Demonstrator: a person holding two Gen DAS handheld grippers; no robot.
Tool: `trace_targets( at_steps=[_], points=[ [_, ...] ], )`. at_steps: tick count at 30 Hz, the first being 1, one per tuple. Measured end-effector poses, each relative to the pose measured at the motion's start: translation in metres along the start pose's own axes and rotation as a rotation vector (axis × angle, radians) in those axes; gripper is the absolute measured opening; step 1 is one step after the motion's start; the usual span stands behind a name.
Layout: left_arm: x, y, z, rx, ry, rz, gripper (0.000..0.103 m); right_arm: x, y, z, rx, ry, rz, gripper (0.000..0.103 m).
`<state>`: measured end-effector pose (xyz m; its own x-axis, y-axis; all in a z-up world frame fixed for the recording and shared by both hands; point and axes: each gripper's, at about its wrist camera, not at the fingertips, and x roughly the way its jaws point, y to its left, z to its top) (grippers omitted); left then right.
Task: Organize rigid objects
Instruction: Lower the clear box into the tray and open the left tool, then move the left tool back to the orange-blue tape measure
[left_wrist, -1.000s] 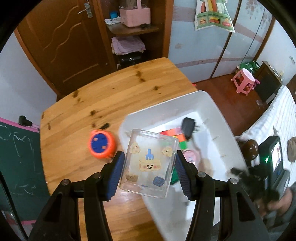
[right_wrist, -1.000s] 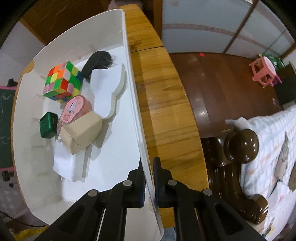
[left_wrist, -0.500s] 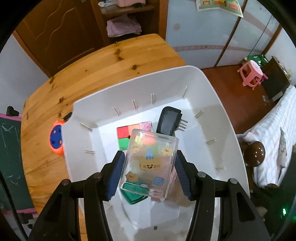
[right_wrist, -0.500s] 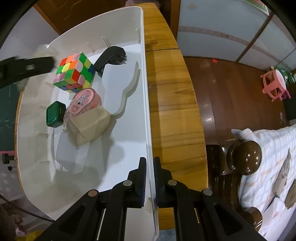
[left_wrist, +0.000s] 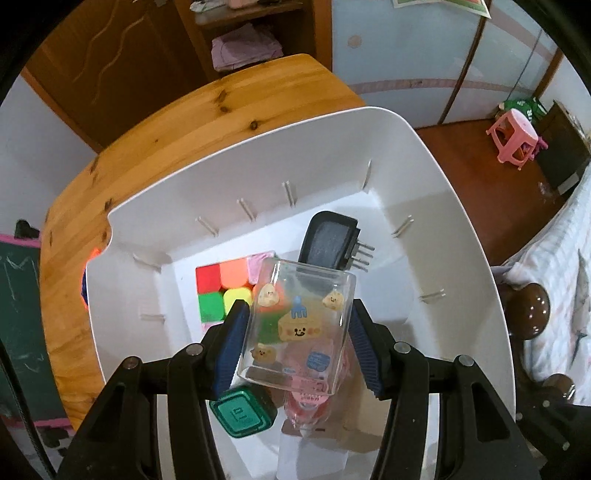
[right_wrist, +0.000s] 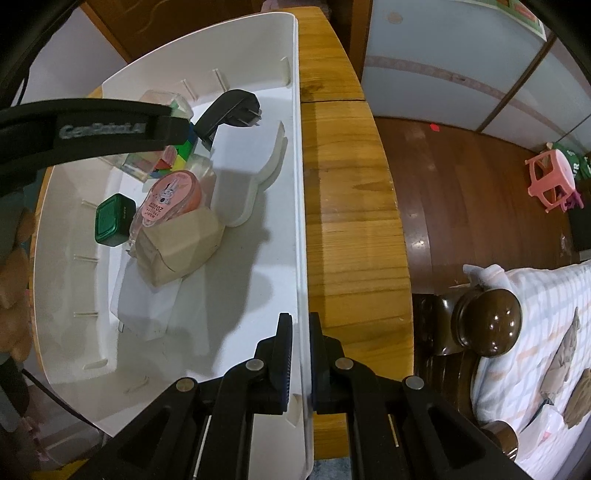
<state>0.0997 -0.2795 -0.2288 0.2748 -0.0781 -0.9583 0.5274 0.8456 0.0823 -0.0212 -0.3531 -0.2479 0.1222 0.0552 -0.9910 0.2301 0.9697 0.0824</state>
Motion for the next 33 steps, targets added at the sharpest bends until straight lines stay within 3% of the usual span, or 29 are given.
trace_targets(
  at_steps=[3, 5, 8, 13, 25, 33],
  points=[
    [0.004, -0.008, 0.002, 0.024, -0.013, 0.045, 0.061, 0.0, 0.0, 0.0, -0.002, 0.0, 0.0, 0.008],
    [0.007, -0.012, 0.002, 0.04, -0.019, 0.06, 0.072, 0.001, 0.0, 0.0, -0.005, -0.001, -0.001, 0.008],
    [0.011, -0.017, 0.004, 0.043, -0.011, 0.041, 0.085, 0.001, 0.0, 0.0, -0.008, -0.001, 0.002, 0.008],
    [0.014, -0.021, 0.006, 0.035, 0.013, 0.015, 0.098, 0.003, -0.001, 0.0, -0.011, 0.001, 0.004, 0.008],
    [-0.005, -0.009, -0.008, -0.027, 0.003, 0.003, 0.099, 0.006, -0.001, 0.001, -0.012, 0.018, 0.002, 0.008],
    [-0.033, -0.005, -0.024, -0.002, -0.028, 0.055, 0.101, 0.007, -0.004, 0.003, 0.011, 0.028, 0.017, 0.008]
  ],
)
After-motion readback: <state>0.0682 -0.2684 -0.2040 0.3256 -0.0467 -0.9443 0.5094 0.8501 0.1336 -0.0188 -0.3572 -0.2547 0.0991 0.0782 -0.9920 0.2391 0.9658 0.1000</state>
